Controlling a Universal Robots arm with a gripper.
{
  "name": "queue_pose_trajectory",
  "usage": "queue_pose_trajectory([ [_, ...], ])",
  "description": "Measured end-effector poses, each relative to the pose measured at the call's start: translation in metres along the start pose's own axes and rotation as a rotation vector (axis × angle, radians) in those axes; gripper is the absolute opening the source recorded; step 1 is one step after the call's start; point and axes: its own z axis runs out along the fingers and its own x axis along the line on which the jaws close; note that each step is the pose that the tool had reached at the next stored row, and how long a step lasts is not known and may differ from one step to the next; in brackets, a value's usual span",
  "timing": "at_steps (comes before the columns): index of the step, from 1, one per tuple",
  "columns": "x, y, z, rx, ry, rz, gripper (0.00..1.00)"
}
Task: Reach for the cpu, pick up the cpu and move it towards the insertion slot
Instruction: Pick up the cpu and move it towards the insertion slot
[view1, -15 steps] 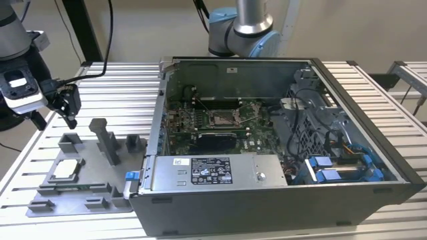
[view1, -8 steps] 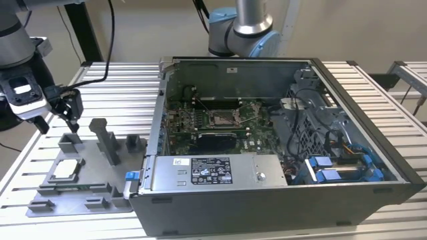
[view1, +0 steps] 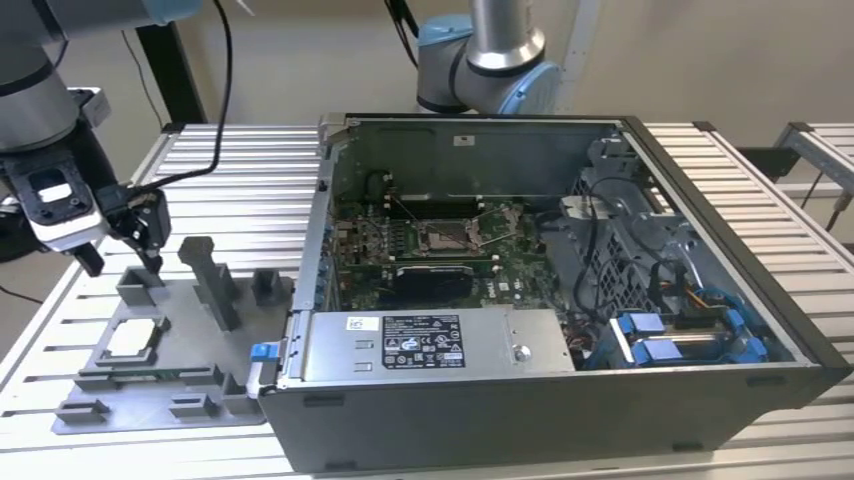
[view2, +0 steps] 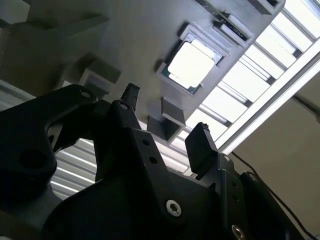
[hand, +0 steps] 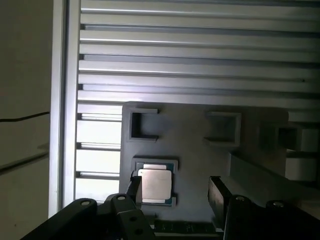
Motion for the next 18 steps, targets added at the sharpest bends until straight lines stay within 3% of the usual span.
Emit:
queue_pose_trajectory([
  [7, 0.0012, -0.0029, 0.0084, 0.0, 0.0, 0.0, 1.0],
  [18, 0.0084, -0.0061, 0.0215, 0.0, 0.0, 0.0, 1.0],
])
